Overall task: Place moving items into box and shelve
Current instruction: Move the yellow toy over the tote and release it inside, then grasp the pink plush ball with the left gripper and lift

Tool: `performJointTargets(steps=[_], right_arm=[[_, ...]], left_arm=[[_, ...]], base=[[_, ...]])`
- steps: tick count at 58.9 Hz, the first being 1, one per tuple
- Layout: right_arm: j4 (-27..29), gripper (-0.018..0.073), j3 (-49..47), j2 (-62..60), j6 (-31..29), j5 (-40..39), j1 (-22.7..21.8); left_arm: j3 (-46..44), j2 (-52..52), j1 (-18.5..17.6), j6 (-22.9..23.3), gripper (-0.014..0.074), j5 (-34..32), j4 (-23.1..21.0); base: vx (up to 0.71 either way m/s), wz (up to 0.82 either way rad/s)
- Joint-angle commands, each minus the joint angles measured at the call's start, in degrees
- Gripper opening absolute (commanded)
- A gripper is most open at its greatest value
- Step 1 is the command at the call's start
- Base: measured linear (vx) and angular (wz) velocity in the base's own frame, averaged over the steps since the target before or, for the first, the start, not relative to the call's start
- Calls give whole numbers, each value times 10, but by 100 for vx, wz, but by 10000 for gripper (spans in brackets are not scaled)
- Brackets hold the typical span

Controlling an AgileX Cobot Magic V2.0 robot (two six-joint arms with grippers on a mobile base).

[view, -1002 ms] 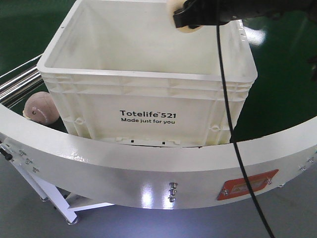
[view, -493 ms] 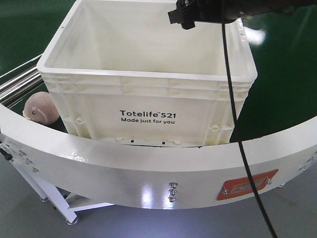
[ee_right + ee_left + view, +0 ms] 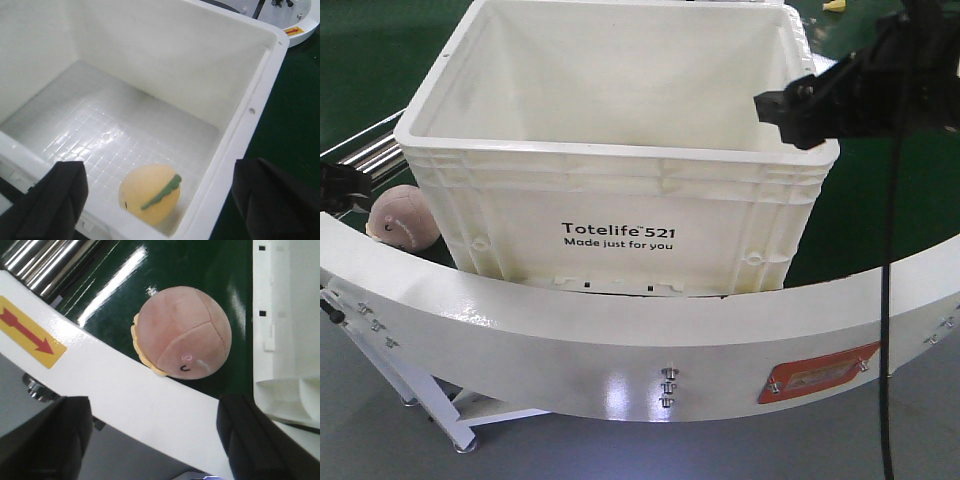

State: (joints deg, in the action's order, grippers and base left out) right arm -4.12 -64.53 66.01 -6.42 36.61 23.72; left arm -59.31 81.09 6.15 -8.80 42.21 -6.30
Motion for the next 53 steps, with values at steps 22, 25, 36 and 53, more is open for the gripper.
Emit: performJointTargets(steps=[22, 25, 36, 53], right_arm=[[-7, 591, 41, -102, 18, -48, -3], [-7, 591, 41, -102, 21, -48, -3], [-7, 591, 41, -102, 22, -48, -3], [-7, 591, 41, -102, 23, -48, -3]], left_arm=[[-72, 149, 31, -195, 606, -79, -252], [-78, 165, 30, -200, 603, -80, -254], [-81, 194, 29, -210, 507, -80, -252], [-91, 163, 29, -209, 265, -102, -205]], base=[[0, 0], [0, 0], [0, 0], [0, 0]])
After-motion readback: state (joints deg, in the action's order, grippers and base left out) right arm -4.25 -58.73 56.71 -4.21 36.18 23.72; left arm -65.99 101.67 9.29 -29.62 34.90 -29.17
